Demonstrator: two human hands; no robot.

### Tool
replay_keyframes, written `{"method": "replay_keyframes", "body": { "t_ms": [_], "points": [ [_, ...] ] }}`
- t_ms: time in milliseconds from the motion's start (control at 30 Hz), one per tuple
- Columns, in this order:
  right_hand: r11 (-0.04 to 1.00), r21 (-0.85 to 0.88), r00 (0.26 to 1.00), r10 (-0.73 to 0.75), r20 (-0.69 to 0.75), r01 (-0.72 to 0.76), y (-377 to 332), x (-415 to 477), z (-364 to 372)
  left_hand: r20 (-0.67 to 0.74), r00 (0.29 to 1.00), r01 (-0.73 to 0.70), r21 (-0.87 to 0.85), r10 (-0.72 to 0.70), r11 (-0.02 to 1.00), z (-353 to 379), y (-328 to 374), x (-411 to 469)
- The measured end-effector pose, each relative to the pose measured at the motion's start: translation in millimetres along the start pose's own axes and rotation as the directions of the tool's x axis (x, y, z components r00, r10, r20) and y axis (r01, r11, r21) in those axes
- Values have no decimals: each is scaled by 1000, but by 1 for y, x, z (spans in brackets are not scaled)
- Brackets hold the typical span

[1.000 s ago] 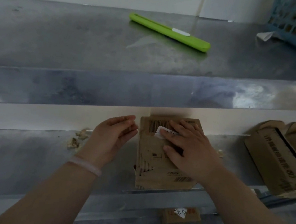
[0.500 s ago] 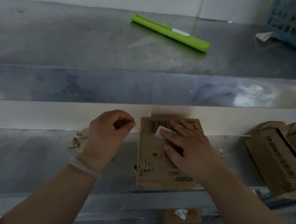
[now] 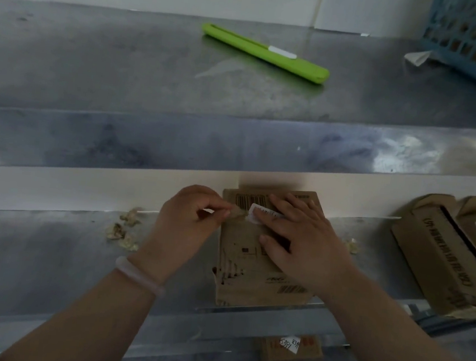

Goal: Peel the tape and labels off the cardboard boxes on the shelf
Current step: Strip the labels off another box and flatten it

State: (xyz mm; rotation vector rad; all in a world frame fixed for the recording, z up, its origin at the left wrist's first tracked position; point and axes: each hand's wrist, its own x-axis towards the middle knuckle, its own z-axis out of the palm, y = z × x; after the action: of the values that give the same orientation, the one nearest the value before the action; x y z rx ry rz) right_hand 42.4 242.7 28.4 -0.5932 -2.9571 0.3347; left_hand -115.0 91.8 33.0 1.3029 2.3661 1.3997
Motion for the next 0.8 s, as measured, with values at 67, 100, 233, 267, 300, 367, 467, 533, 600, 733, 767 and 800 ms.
{"method": "replay_keyframes", "body": {
  "t_ms": [67,100,233,267,300,367,467,533,600,733,767,800],
  "points": [
    [1000,-4,1000,3,3,-3,0,0,0,-9,998,-63,76,64,995,3,-1,4],
    [1000,-7,1000,4,5,-4,0,0,0,-3,996,-87,120,88,989,5,-2,7],
    [1000,-9,1000,6,4,-5,0,1,0,42,996,-87,223,79,971,8,-6,13],
    [1000,-4,1000,7,1,-7,0,1,0,53,995,-99,259,88,961,9,-5,14],
    [1000,0,1000,8,-1,-8,0,1,0,61,993,-110,293,96,950,9,-5,14],
    [1000,-2,1000,8,-2,-8,0,0,0,55,994,-113,371,99,922,9,-3,14],
    [1000,-5,1000,5,4,-5,1,-1,1,19,992,-120,473,126,873,2,-3,18],
    [1000,-7,1000,2,2,-2,2,-1,1,96,994,-83,381,50,921,-6,-2,19],
    [1000,-4,1000,3,0,-3,1,0,1,146,989,-63,334,14,940,-10,-2,20],
    [1000,-1,1000,3,-4,-3,2,-2,1,56,995,64,223,-78,973,-5,-2,20],
    [1000,-1,1000,1,-5,-1,2,-2,1,18,993,111,176,-116,978,-2,-4,19],
    [1000,0,1000,0,-3,0,2,-2,0,-28,991,135,153,-133,979,0,-6,19]
  ]
}}
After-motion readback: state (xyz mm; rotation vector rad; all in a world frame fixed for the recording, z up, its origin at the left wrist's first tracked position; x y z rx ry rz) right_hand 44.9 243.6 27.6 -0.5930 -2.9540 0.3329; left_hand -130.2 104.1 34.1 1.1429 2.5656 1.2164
